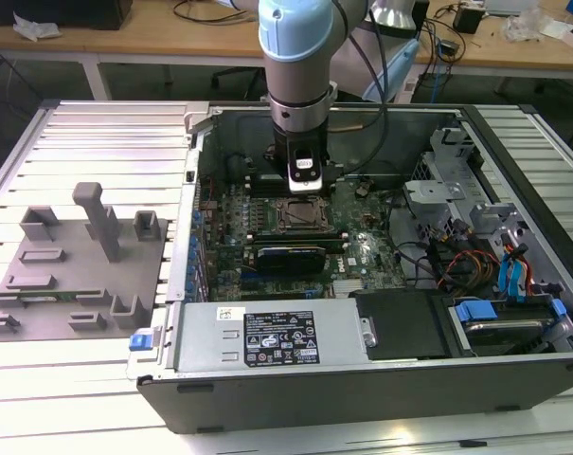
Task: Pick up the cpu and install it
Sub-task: 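Install the first cpu locking lever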
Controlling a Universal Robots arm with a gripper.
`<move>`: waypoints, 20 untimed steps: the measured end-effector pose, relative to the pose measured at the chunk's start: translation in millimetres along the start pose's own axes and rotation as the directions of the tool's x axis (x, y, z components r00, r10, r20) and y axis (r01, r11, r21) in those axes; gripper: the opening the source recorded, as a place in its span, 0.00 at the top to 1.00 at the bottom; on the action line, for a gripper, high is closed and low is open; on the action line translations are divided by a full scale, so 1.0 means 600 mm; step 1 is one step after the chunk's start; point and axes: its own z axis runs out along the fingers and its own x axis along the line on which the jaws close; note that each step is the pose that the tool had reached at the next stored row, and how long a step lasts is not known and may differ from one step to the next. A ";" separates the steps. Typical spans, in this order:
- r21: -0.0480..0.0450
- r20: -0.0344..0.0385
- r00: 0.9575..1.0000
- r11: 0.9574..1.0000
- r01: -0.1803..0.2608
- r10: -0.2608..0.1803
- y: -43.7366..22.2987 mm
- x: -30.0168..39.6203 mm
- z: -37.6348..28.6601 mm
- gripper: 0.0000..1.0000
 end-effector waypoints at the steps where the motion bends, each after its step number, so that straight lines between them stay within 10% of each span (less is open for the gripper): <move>1: 0.000 0.000 1.000 1.000 -0.001 0.001 0.001 -0.001 0.000 0.89; 20: 0.000 0.001 1.000 1.000 -0.002 0.002 0.009 0.004 -0.013 0.89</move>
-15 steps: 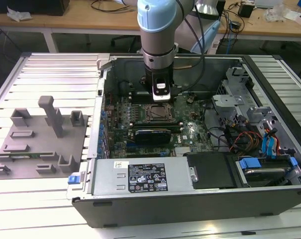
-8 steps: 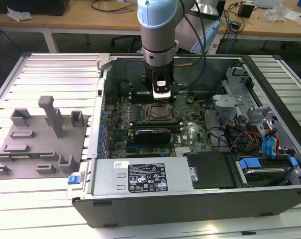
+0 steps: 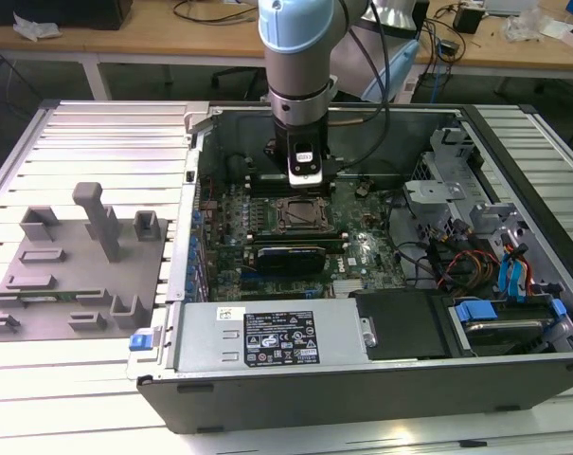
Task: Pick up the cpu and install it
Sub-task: 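Install the first cpu locking lever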
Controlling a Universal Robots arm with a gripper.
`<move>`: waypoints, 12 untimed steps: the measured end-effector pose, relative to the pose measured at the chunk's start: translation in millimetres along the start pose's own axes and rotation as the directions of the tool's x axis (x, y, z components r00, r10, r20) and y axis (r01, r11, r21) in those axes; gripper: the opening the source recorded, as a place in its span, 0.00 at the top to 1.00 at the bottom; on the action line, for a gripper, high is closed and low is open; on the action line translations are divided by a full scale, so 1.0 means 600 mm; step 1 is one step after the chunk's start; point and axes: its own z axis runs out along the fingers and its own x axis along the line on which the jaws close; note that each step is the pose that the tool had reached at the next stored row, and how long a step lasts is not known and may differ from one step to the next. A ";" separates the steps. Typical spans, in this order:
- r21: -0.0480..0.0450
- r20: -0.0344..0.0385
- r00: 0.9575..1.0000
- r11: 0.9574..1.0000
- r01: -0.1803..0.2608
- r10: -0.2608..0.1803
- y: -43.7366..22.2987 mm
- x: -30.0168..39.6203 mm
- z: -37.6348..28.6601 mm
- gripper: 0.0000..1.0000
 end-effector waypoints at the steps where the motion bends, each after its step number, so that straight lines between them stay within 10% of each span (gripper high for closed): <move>1: 0.000 0.001 1.000 1.000 0.000 0.000 0.000 0.000 0.000 0.89; 12: -0.002 0.012 1.000 1.000 0.002 -0.002 0.000 0.001 0.000 0.89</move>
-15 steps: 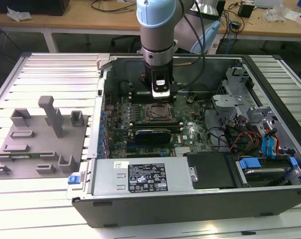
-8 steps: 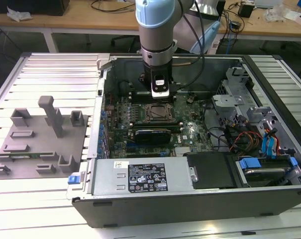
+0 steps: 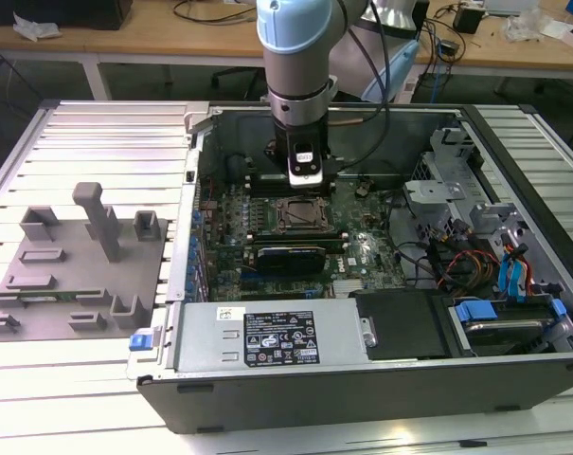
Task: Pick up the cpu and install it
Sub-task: 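Install the first cpu locking lever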
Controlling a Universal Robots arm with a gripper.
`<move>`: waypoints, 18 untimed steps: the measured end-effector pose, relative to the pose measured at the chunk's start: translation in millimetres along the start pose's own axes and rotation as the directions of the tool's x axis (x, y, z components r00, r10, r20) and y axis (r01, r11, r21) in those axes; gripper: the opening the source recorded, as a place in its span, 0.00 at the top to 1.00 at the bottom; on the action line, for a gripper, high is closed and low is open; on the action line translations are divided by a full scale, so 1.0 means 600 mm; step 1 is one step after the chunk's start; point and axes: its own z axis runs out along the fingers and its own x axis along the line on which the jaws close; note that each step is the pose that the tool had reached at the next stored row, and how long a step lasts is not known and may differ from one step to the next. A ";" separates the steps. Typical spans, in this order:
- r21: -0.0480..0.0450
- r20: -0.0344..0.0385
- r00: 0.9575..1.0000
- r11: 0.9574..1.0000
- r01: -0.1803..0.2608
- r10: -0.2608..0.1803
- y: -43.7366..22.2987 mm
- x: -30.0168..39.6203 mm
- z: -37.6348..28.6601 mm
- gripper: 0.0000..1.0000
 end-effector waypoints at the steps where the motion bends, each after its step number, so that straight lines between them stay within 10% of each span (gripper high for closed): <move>1: 0.000 0.000 1.000 1.000 0.000 0.000 0.000 0.001 0.000 0.89; 18: 0.005 0.012 1.000 1.000 0.003 -0.003 -0.001 0.004 0.010 0.89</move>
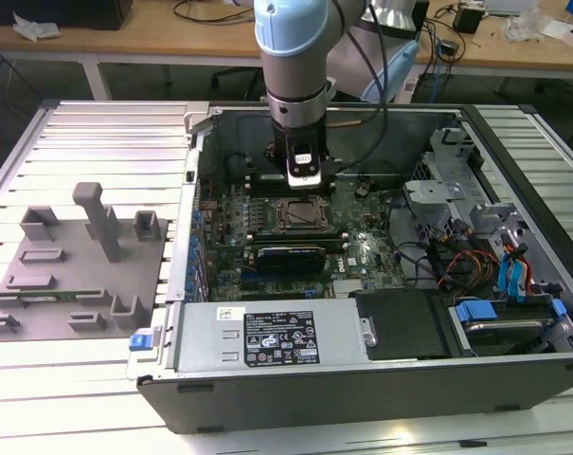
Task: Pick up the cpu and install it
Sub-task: 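Install the first cpu locking lever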
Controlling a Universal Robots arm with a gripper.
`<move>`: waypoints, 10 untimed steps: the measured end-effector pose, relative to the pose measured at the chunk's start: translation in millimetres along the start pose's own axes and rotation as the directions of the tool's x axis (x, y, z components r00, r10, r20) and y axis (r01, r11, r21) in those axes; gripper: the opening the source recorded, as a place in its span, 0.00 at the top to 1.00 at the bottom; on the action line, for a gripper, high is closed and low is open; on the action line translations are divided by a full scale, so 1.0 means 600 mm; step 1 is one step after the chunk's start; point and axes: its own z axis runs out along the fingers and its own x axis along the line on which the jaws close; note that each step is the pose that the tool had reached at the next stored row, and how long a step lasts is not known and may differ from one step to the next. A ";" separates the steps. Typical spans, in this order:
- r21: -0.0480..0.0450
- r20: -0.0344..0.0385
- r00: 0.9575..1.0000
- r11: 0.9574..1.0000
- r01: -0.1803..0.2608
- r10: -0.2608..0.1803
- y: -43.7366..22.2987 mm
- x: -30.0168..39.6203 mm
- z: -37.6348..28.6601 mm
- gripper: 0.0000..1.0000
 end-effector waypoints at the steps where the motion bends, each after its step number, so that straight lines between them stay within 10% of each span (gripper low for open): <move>1: 0.001 0.001 1.000 1.000 0.000 0.000 -0.001 -0.001 0.001 0.89; 10: 0.002 0.002 1.000 1.000 0.001 -0.001 0.000 -0.002 -0.008 0.89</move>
